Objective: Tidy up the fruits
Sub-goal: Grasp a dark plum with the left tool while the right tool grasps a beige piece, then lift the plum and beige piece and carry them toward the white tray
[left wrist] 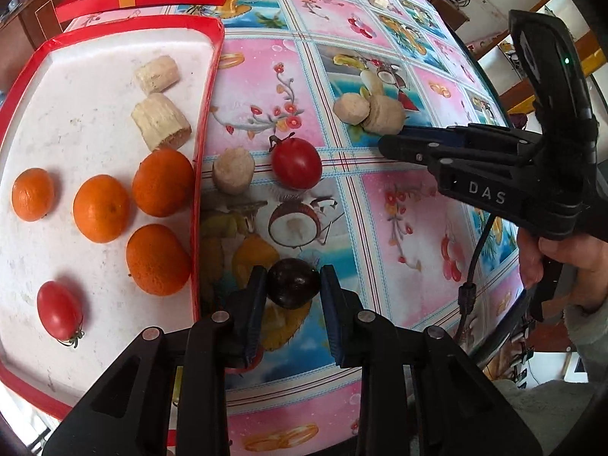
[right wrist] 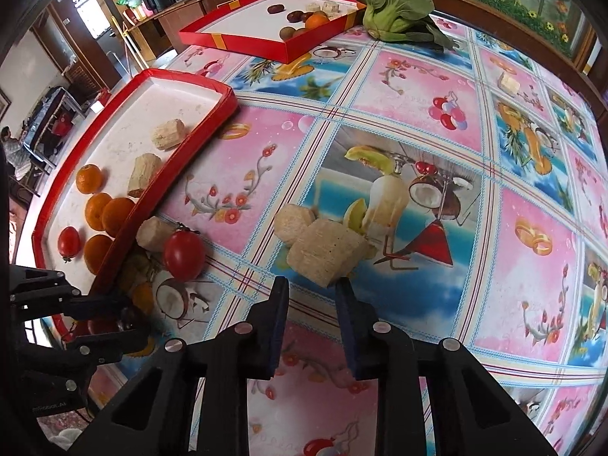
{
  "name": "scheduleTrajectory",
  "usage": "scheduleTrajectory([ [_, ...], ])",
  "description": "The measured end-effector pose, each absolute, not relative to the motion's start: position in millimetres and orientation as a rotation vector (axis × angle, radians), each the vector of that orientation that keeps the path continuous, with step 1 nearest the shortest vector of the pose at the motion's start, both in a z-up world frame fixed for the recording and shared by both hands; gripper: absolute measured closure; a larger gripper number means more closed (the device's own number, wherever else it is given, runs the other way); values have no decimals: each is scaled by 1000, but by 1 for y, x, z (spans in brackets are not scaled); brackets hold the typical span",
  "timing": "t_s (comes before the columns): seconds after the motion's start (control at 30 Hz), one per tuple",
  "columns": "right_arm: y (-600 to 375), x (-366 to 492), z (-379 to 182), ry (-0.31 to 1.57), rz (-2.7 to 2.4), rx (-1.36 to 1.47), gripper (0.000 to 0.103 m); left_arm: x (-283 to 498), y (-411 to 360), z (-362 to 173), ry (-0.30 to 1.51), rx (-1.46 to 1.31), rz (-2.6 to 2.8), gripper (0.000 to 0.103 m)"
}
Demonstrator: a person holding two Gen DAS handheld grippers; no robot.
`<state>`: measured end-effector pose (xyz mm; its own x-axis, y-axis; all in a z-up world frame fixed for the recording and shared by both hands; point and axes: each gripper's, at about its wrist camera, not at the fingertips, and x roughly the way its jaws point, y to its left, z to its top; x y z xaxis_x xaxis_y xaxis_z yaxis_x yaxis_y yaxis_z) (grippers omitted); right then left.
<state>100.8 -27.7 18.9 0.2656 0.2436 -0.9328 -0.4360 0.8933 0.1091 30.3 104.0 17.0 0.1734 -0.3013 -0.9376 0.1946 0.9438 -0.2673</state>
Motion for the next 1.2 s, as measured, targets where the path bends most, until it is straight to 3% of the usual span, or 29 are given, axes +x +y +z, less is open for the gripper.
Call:
scheduleTrajectory([
  [0.13, -34, 101, 18, 1226, 476, -137, 74, 27, 102, 16, 1354, -84, -339, 77],
  [0.27, -36, 103, 17, 1228, 477, -105, 59, 29, 101, 15, 1361, -100, -325, 77],
  [0.63, -31, 119, 16, 1232, 432, -74, 59, 21, 103, 17, 1359, -113, -314, 76],
  [0.83, -31, 118, 15, 1218, 415, -87, 68, 18, 100, 17, 1353, -83, -310, 76],
  [1.2, -58, 105, 24, 1230, 415, -16, 69, 21, 96, 23, 1315, -111, -334, 77],
])
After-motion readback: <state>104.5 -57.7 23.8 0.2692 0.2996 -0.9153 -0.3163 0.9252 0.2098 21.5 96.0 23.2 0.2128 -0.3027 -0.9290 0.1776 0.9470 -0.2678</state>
